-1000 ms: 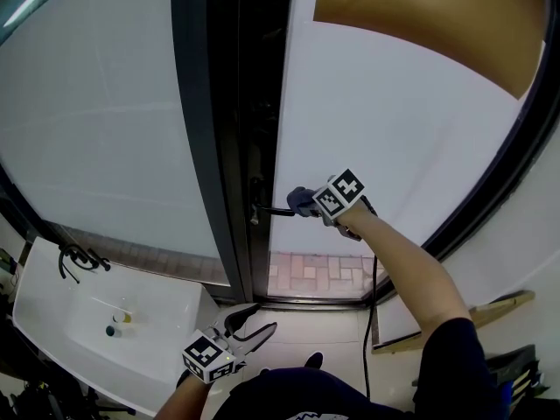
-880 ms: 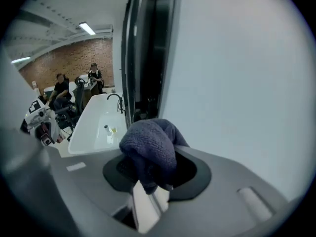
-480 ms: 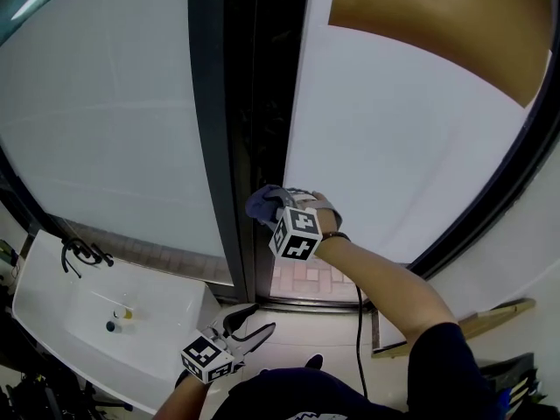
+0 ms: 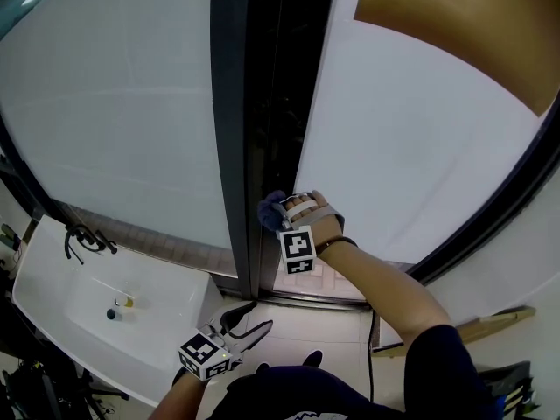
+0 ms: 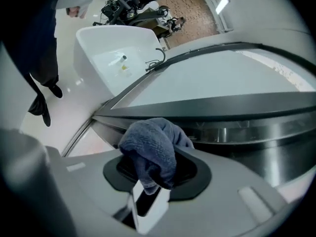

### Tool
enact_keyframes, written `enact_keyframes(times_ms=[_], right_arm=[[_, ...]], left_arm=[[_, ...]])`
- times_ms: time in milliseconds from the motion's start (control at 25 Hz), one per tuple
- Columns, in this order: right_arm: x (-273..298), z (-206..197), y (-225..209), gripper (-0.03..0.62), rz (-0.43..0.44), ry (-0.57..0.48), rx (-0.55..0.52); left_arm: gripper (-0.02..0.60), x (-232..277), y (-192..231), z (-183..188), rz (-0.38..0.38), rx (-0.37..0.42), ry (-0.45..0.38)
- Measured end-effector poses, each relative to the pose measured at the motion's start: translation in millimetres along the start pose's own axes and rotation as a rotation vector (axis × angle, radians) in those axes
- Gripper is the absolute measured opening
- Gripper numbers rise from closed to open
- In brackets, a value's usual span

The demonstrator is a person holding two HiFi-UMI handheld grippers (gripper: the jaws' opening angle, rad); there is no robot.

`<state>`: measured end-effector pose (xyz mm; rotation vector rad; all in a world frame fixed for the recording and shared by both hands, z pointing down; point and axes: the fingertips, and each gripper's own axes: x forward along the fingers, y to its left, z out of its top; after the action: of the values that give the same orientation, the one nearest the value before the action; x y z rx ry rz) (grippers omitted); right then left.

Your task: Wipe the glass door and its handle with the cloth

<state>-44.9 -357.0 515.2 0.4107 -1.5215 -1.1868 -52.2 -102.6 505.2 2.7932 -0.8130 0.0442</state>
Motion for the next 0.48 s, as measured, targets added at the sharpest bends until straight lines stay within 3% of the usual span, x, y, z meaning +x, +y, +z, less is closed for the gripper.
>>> enact_keyframes(times_ms=[480], right_arm=[[-31,-86,61,0.129,0.059,0.134,0.001]], left_arm=[[0.213,20,-9,0,-0.072,0.010,0.020]])
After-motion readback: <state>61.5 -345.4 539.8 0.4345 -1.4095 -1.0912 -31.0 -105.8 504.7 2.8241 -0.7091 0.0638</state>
